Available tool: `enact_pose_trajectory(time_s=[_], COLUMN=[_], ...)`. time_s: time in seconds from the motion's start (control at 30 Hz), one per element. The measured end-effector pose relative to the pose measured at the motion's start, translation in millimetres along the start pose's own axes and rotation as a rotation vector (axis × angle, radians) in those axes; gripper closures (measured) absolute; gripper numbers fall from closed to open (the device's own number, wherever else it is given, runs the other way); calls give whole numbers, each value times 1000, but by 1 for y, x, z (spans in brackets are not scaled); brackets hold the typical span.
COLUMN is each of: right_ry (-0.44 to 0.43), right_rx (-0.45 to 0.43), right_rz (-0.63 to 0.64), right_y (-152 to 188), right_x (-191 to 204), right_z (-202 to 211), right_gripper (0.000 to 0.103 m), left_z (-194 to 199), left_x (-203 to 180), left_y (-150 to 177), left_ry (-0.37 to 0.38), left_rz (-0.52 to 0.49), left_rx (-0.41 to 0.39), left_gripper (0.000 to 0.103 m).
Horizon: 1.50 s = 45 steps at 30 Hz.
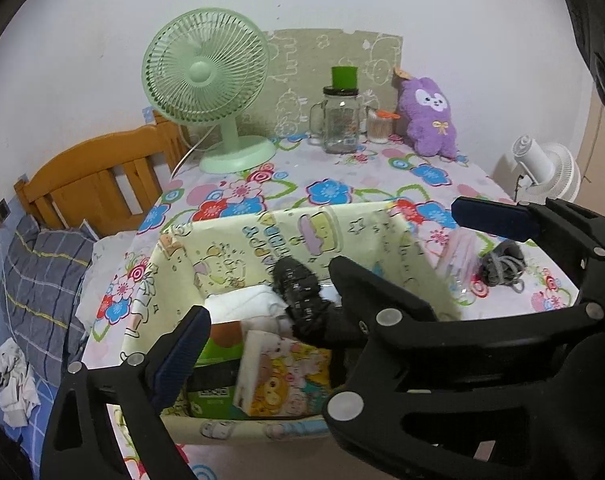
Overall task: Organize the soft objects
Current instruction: 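Release the yellow pack into the box with the left tool while the right tool lowers and releases the umbrella, then withdraw both tools from the box toward the grey cap and plastic bag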
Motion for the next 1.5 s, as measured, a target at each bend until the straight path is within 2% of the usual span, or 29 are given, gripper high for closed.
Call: enact_pose_trajectory(time_s=[0.93, 1.5], right_ry=[98, 181], right_rx=[-104, -136], right_rz=[-65, -133], right_y=[24, 48], right_x=[-58, -105], right_z=[81, 101], right_gripper=[10, 2], left_z=[43, 35], left_x=[-79, -123], left_y=[-5, -5], left_ry=[41, 76], left_rz=[-64, -63], left_rx=[-101, -93], left_gripper=[1, 0])
Point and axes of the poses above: each gripper's, at about its wrist camera, not at the fingertips, and z roughly against the way its jaws point, x to its left, y to its underside, the point moved 6 cm from there along -z, roughly the way its jaws point, and after that the axes turned 1 degree about -x, right-handed, at the moved point
